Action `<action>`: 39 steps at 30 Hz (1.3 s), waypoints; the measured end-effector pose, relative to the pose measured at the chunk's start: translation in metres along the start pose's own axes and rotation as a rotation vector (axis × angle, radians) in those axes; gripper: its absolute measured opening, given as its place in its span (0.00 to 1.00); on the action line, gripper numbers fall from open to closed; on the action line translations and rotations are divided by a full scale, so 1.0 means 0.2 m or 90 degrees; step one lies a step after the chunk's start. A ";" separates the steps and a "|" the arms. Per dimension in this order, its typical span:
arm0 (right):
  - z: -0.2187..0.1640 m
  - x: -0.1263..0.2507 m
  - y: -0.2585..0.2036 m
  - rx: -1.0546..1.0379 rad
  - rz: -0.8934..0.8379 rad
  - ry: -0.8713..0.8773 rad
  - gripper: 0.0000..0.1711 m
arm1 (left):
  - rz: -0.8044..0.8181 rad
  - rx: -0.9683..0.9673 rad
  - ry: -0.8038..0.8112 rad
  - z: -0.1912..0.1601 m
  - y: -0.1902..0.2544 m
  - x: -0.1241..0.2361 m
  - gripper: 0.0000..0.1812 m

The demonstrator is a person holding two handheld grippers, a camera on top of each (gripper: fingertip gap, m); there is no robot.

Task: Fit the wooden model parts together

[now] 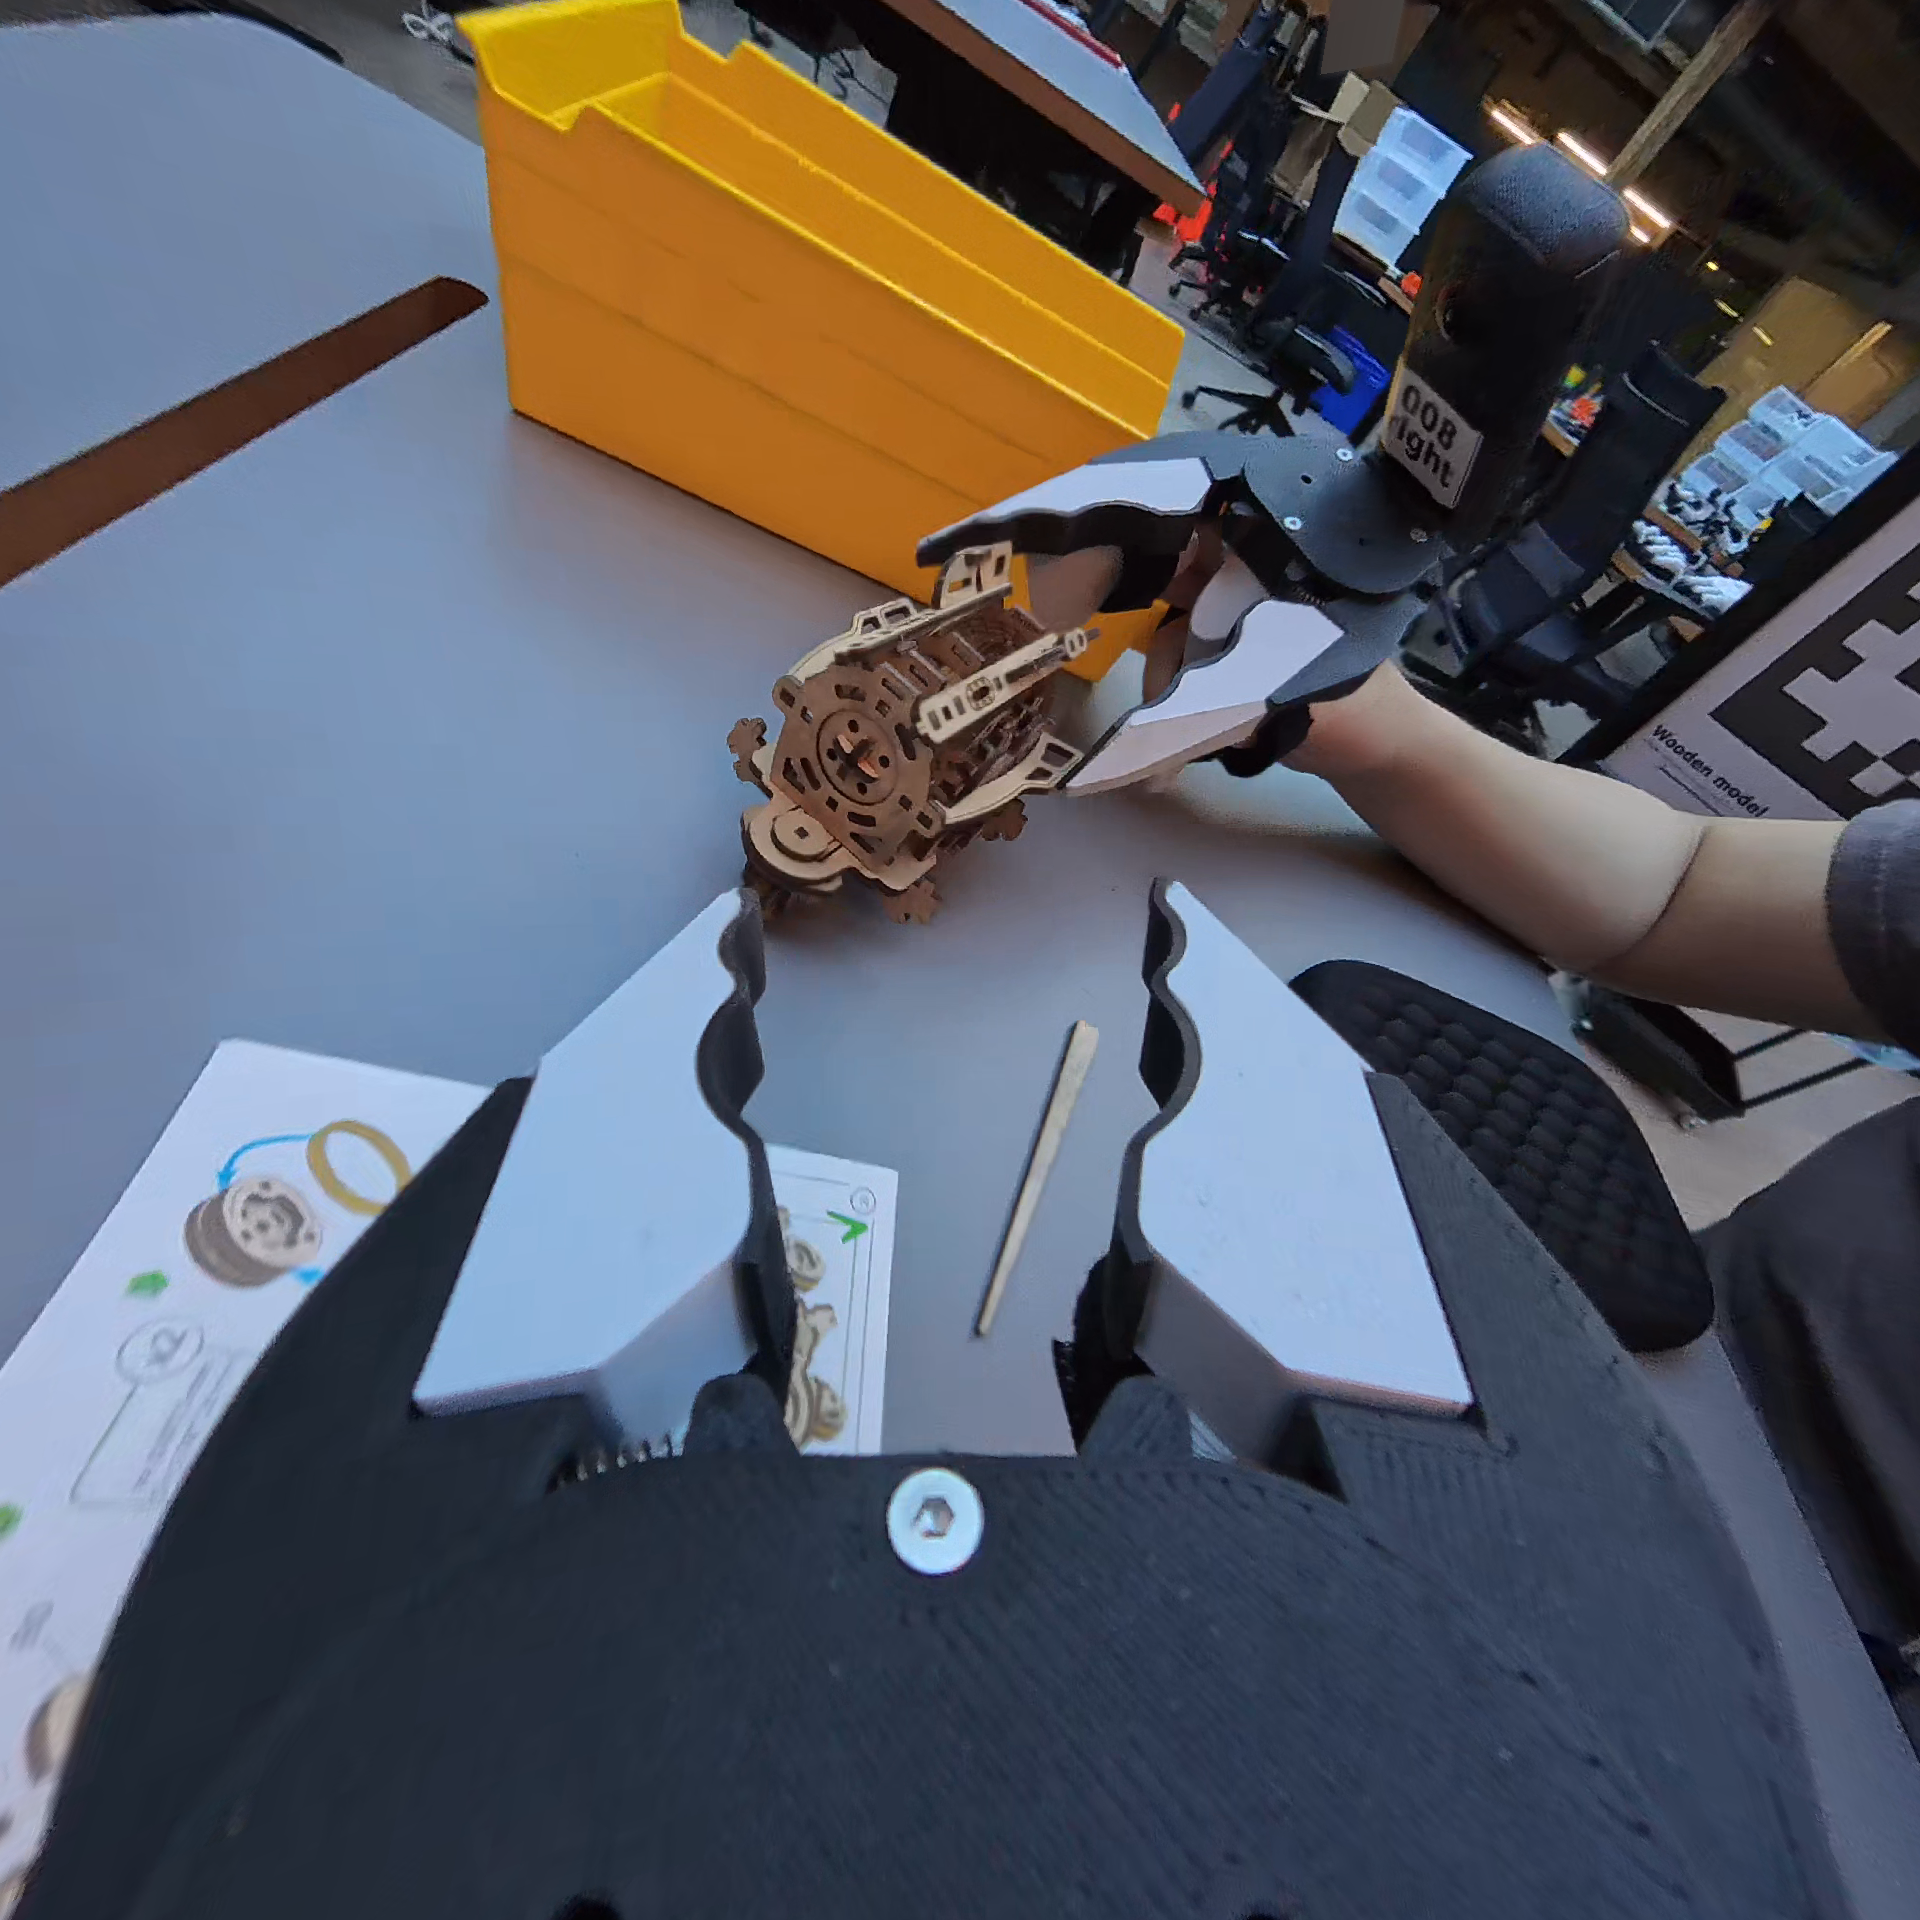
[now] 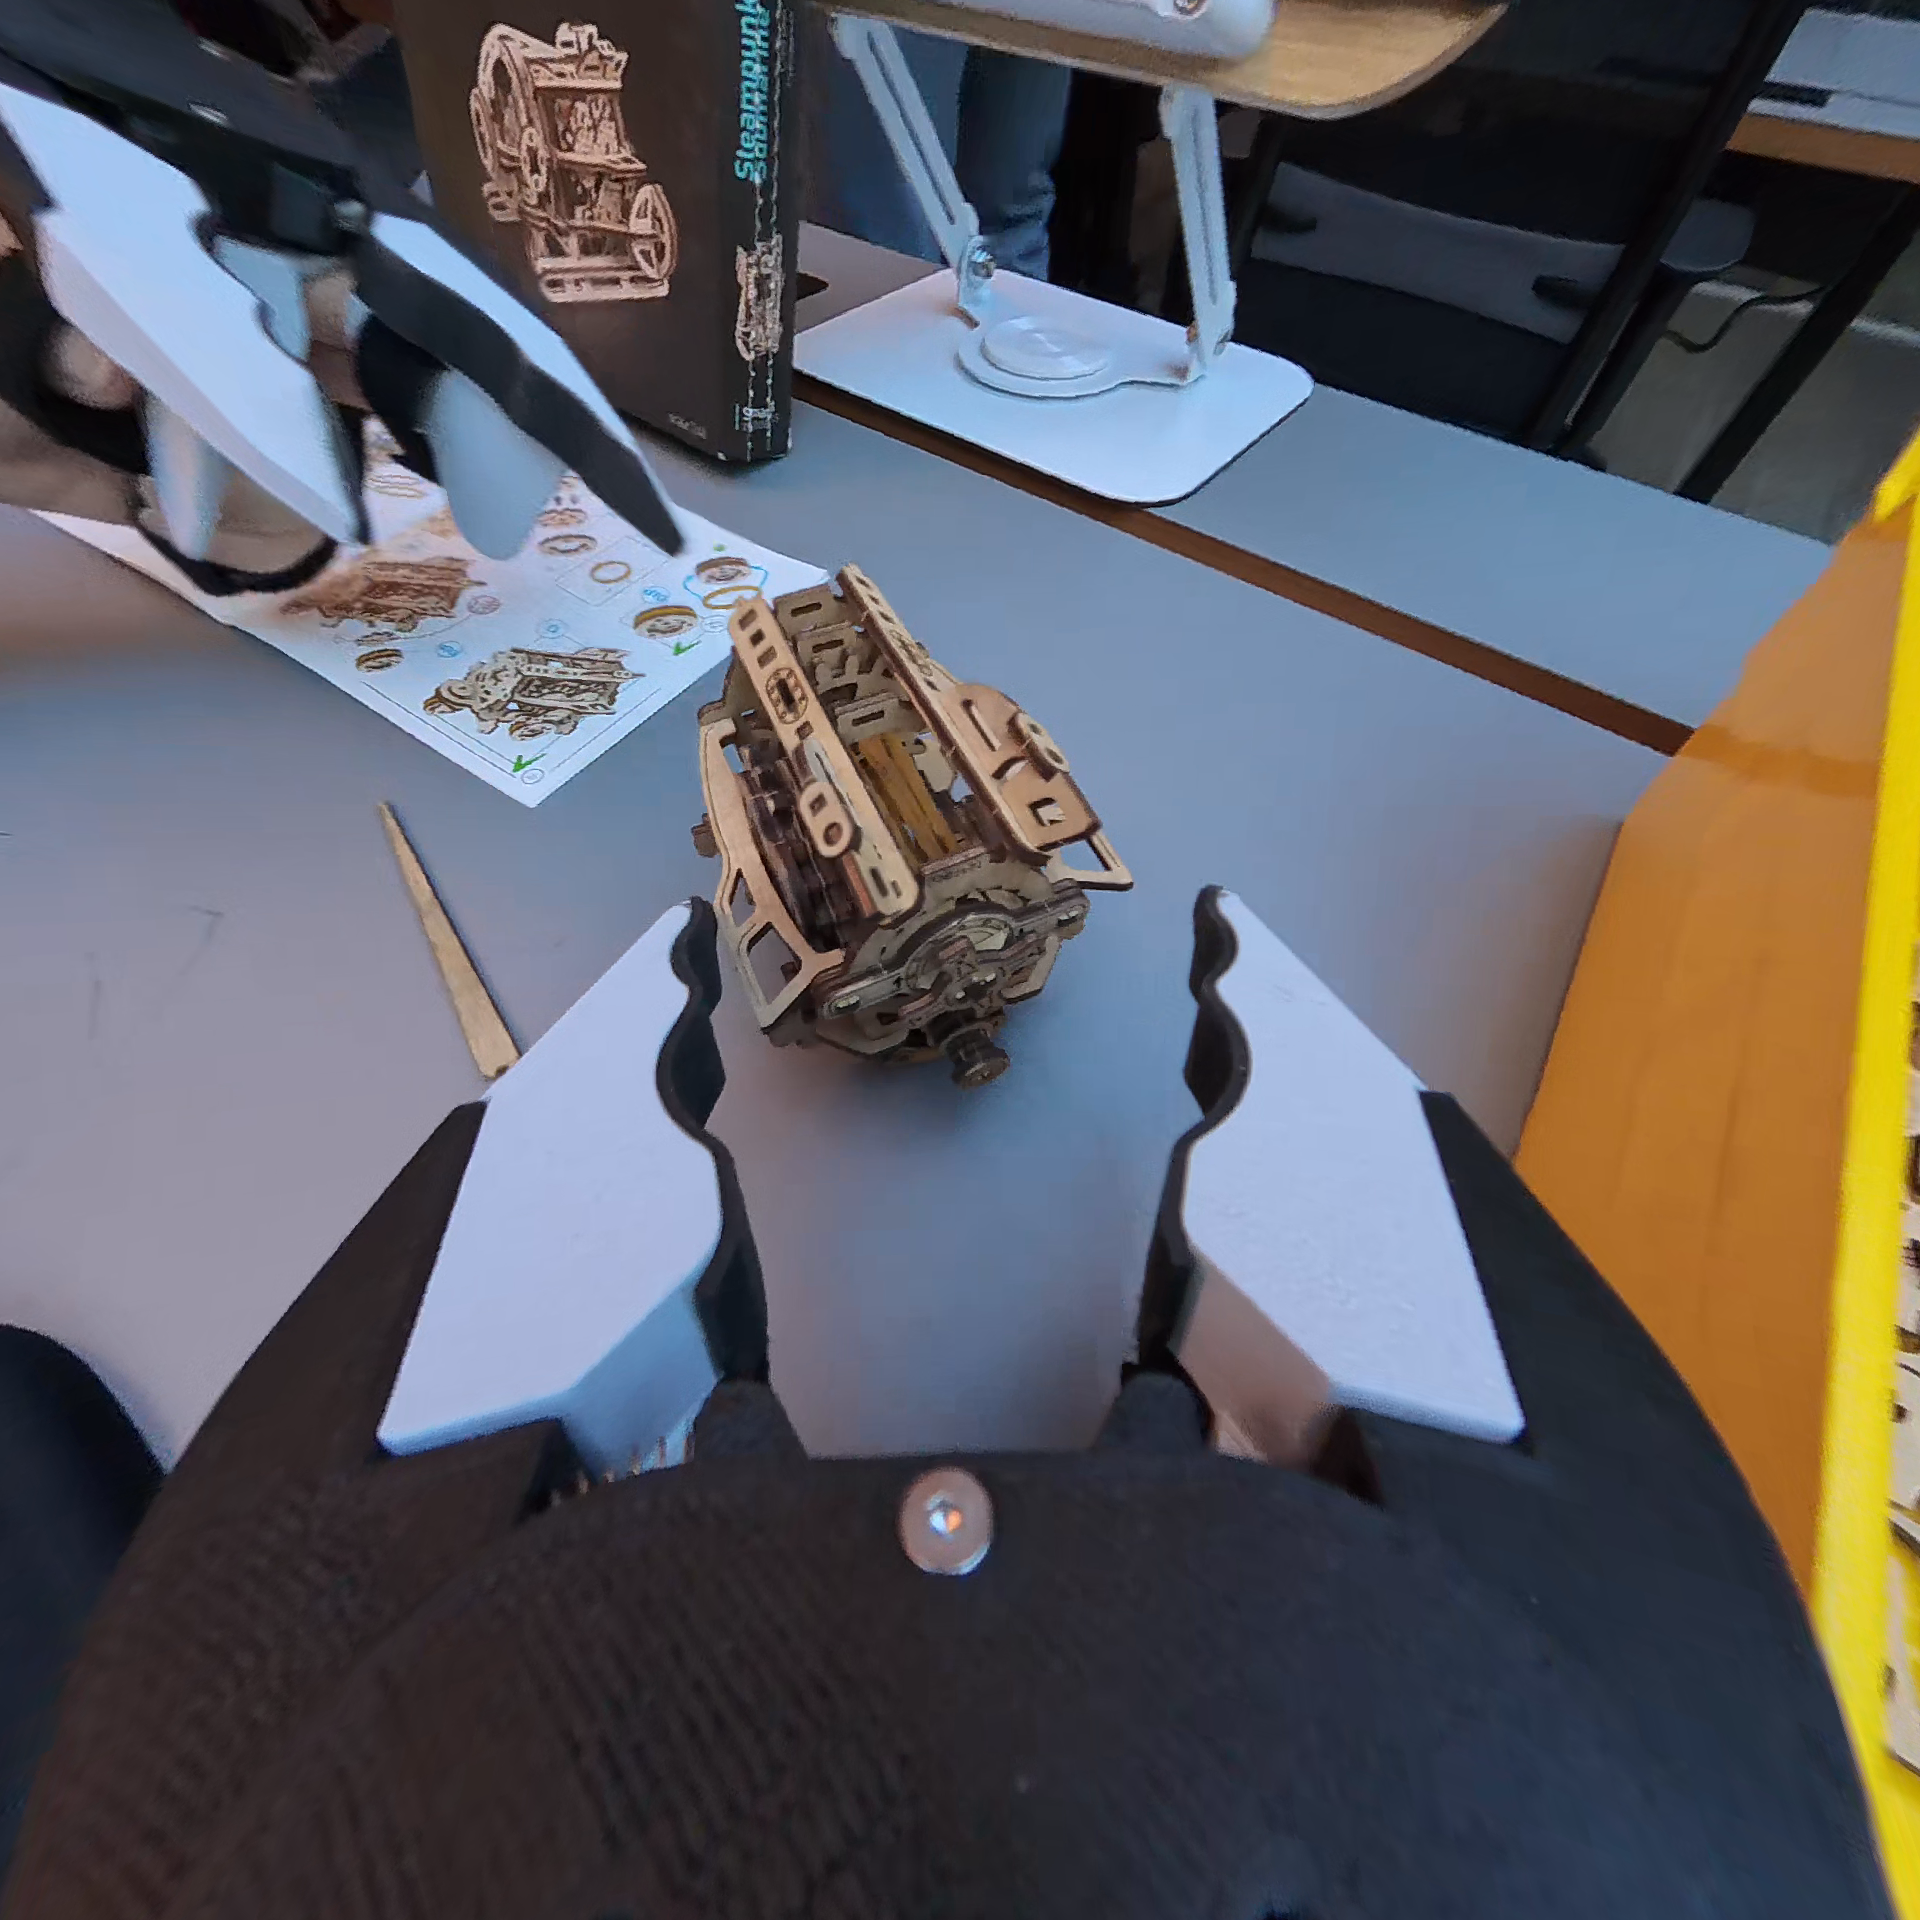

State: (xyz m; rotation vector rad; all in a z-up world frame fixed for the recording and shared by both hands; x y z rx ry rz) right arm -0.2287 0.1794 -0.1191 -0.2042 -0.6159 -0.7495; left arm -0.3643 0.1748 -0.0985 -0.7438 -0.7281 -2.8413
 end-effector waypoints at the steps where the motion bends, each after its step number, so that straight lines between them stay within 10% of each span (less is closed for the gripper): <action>1: 0.00 0.02 0.01 0.005 -0.022 0.003 0.56 | 0.016 -0.007 0.009 -0.02 0.03 0.05 0.40; 9: -0.05 0.16 -0.09 0.021 -0.097 0.022 0.62 | 0.188 -0.017 0.072 -0.31 0.26 0.43 0.41; 39: -0.07 0.12 -0.14 -0.004 -0.161 -0.001 0.42 | 0.254 0.029 0.133 -0.77 0.71 0.73 0.41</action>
Point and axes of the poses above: each gripper's, where its closed fingertips meet, x back along the fingers, z out of its top, y = z × x across the jaws, the point moved 2 cm from there along x, back along the fingers, and after that the axes turned 13 degrees about -y, right-handed, at the moved point
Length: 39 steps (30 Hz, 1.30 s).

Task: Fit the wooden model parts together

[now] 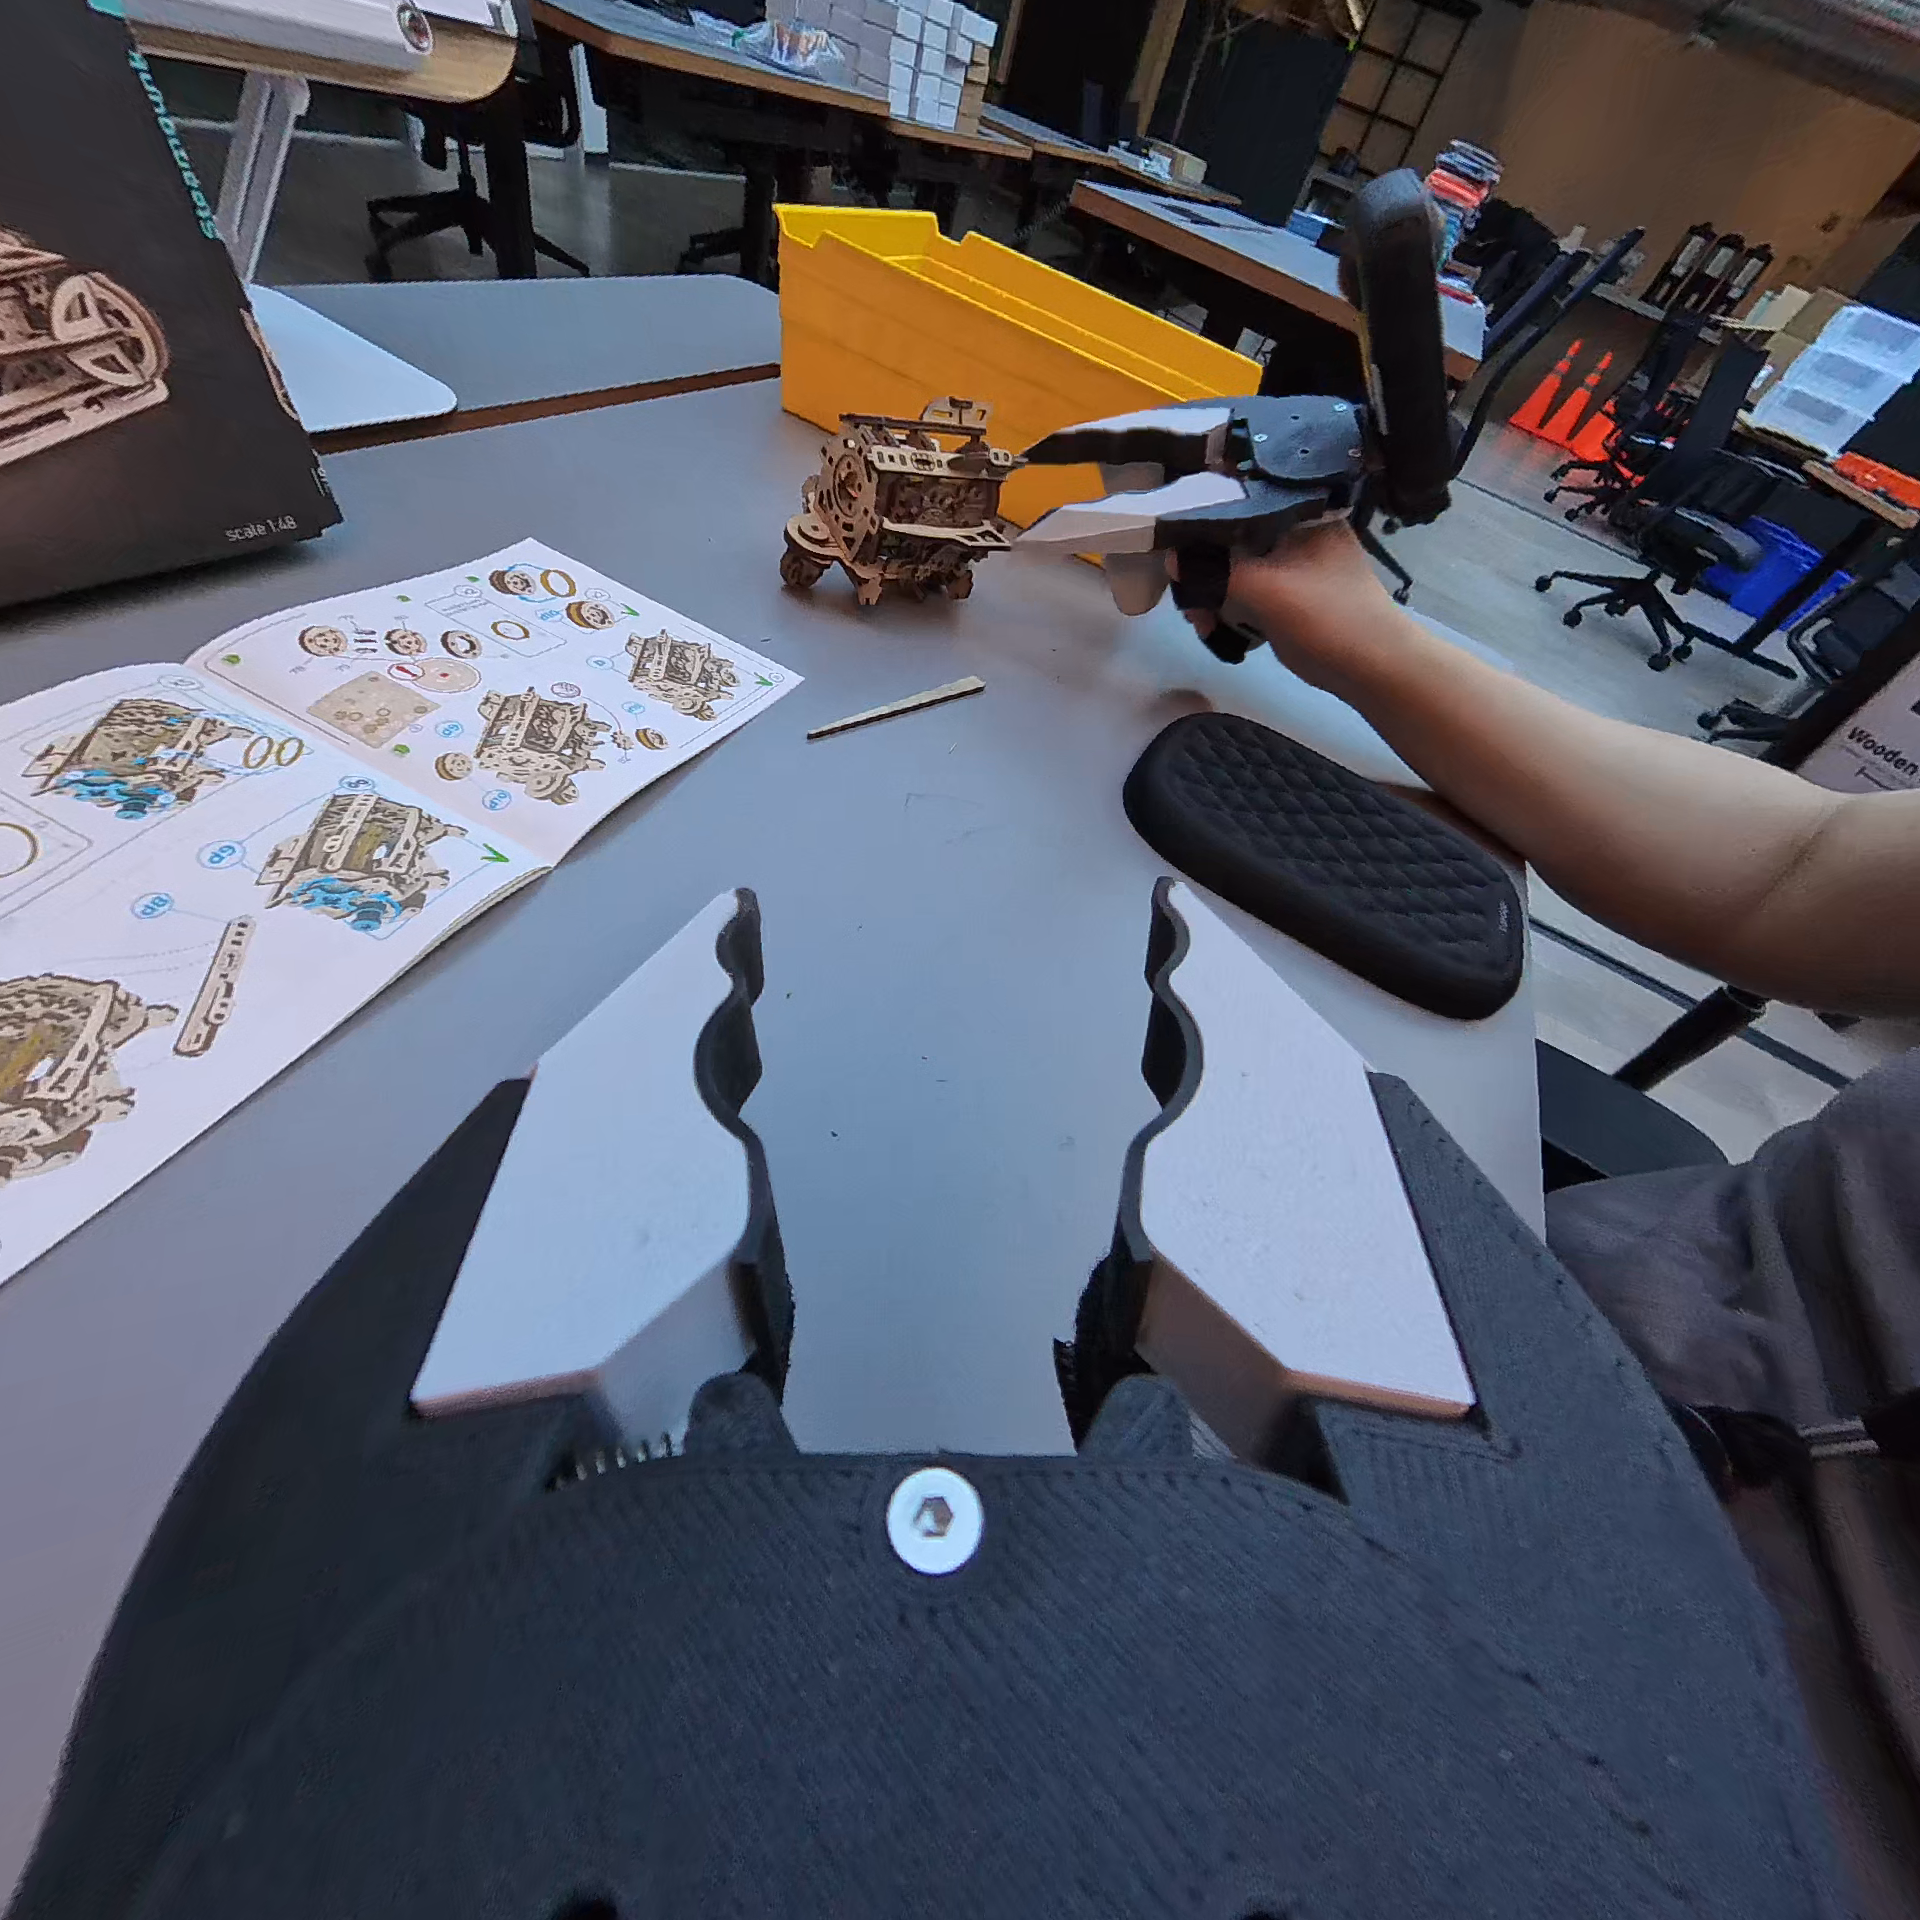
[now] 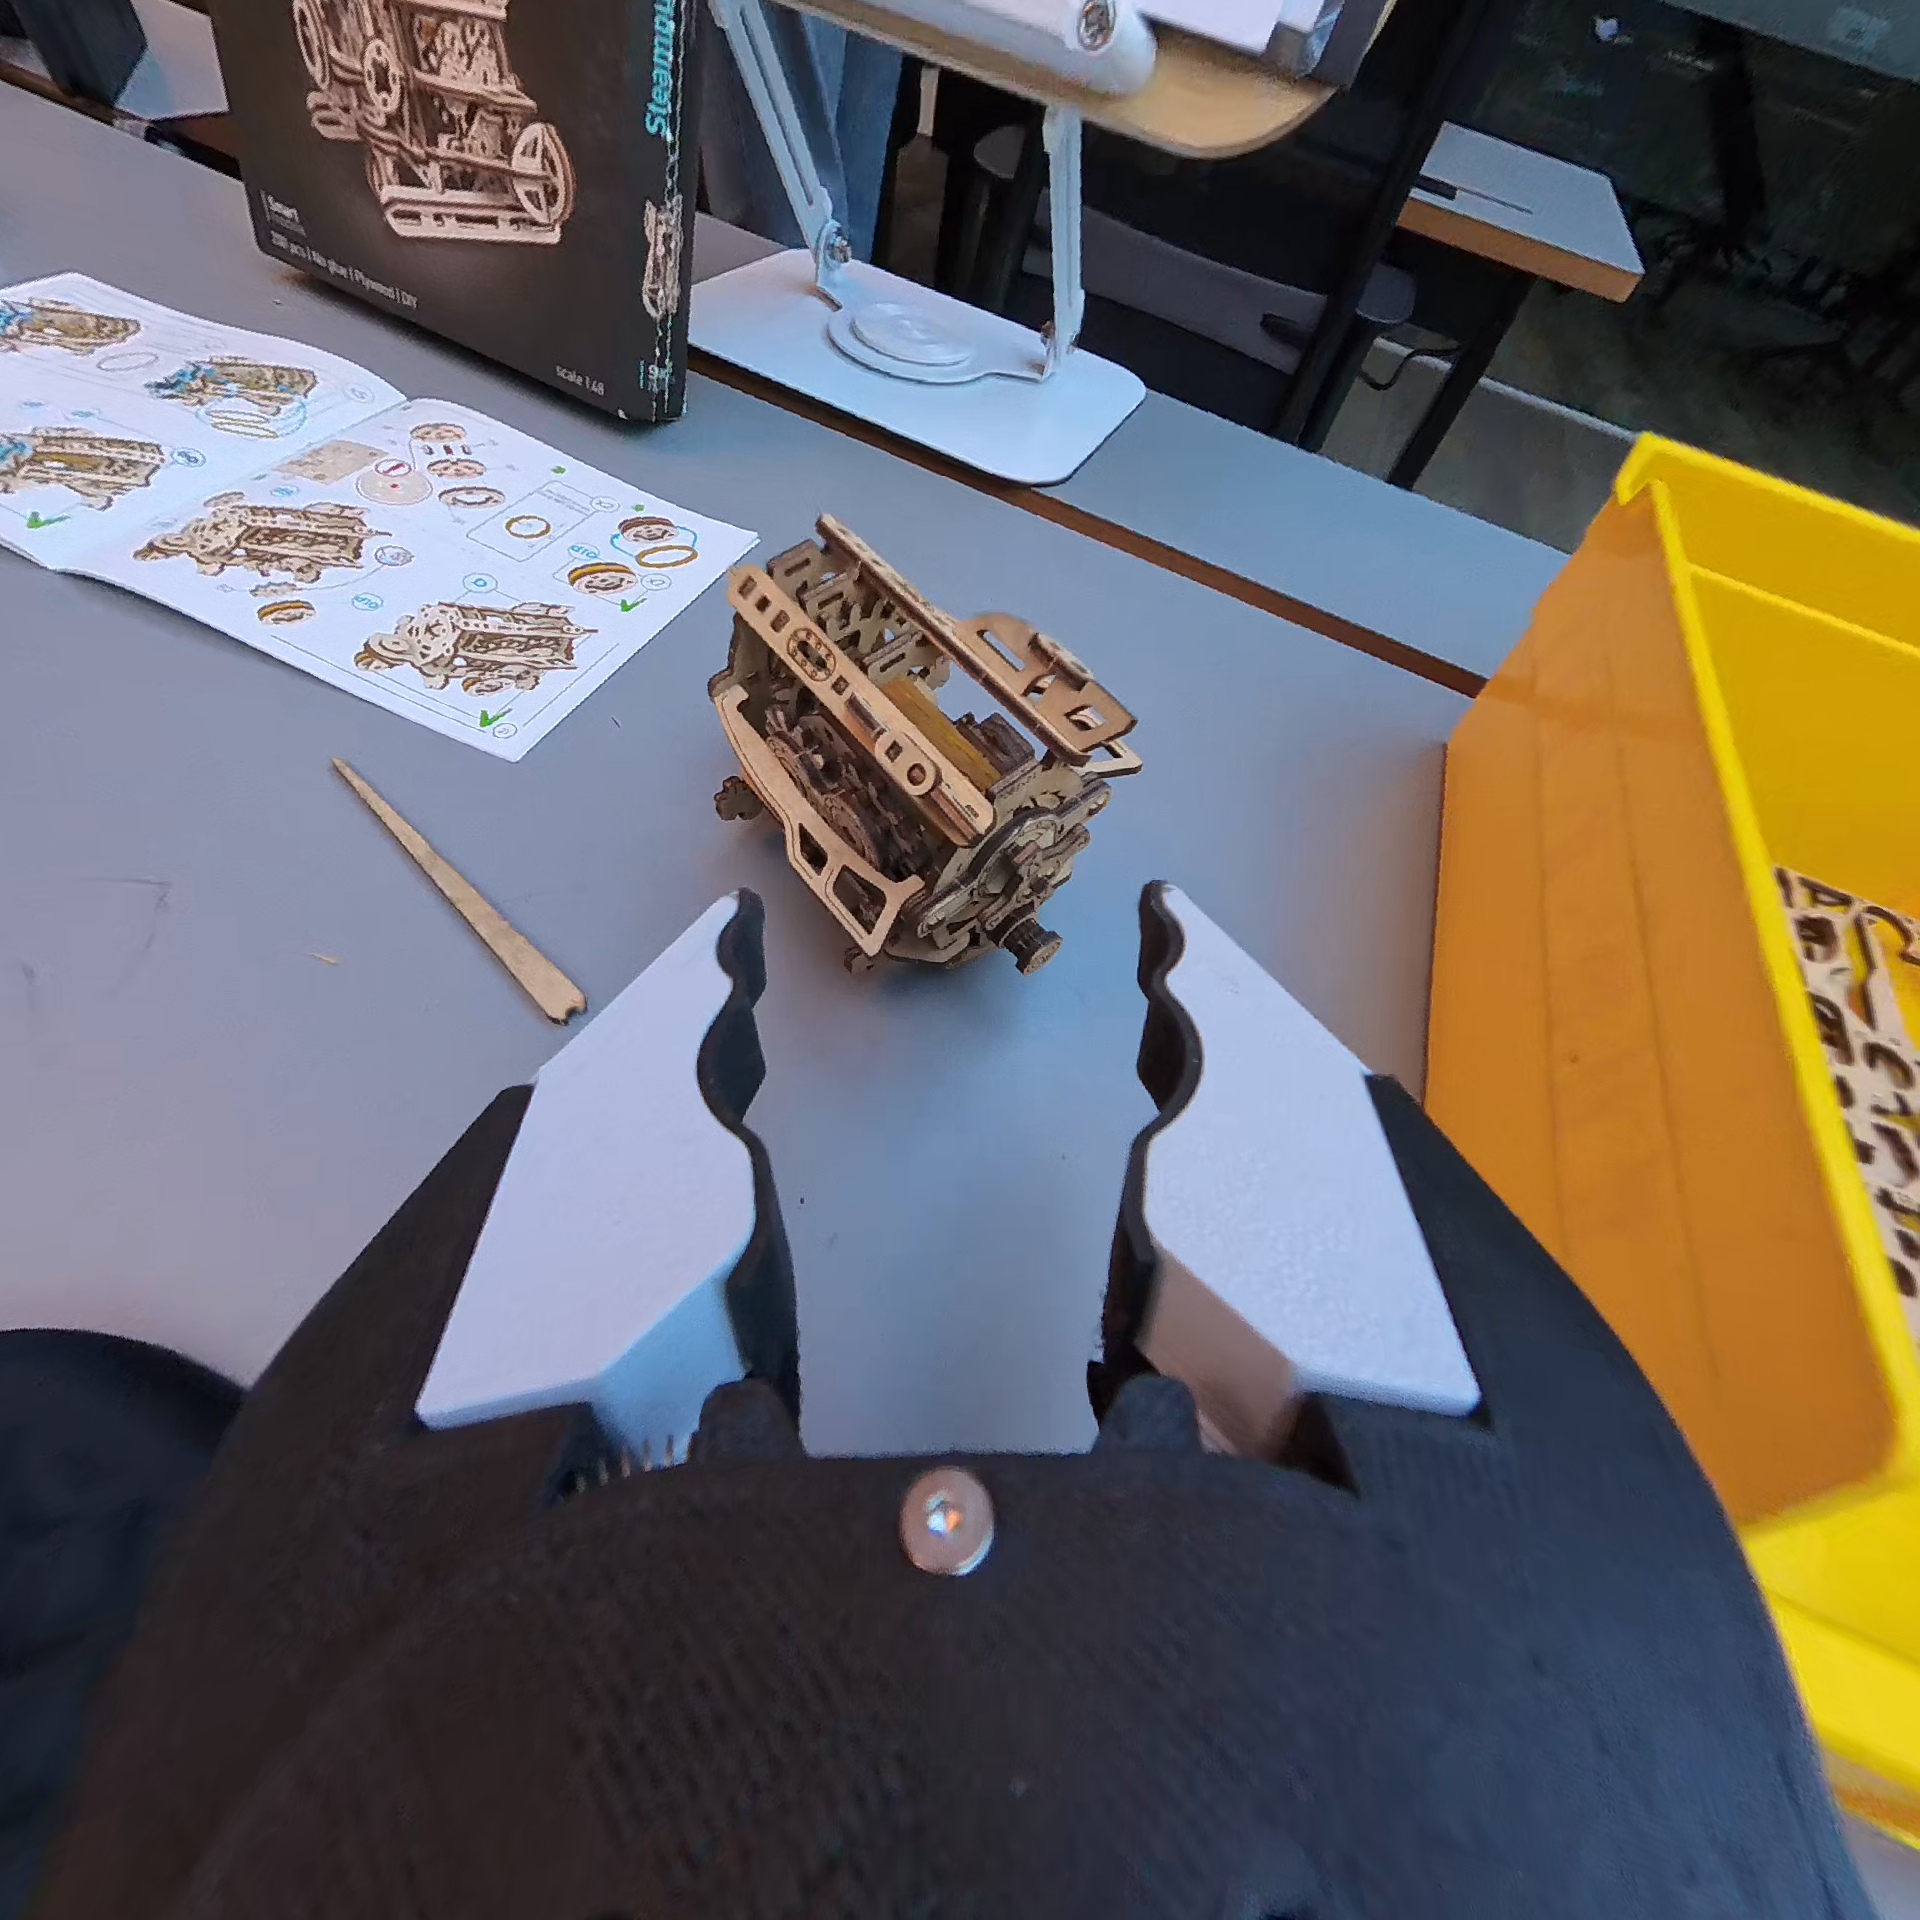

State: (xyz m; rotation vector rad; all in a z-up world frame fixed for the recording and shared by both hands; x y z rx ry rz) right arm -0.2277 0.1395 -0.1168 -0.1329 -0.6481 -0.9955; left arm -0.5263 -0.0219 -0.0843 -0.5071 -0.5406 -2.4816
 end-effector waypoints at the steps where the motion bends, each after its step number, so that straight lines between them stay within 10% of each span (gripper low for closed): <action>1: 0.01 0.03 0.00 -0.009 -0.011 0.010 0.42 | 0.007 0.000 0.007 0.00 0.00 0.02 0.41; 9: 0.06 0.34 -0.05 -0.072 -0.142 0.059 0.51 | 0.195 -0.044 0.030 0.12 -0.16 0.09 0.42; 20: 0.04 0.45 -0.25 -0.146 -0.253 -0.014 0.50 | 0.163 -0.165 -0.065 0.48 0.09 -0.49 0.46; 39: 0.21 0.41 -0.48 -0.050 -0.056 0.127 0.47 | 0.468 0.026 0.016 -0.19 -0.19 0.40 0.50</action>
Point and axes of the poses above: each gripper's, where its closed fingertips meet, x back along the fingers, z out of its top, y = z × x across the jaws, the point moved 2 cm from there along x, back along the fingers, and after that the axes turned 13 degrees about -y, right-handed, at the moved point
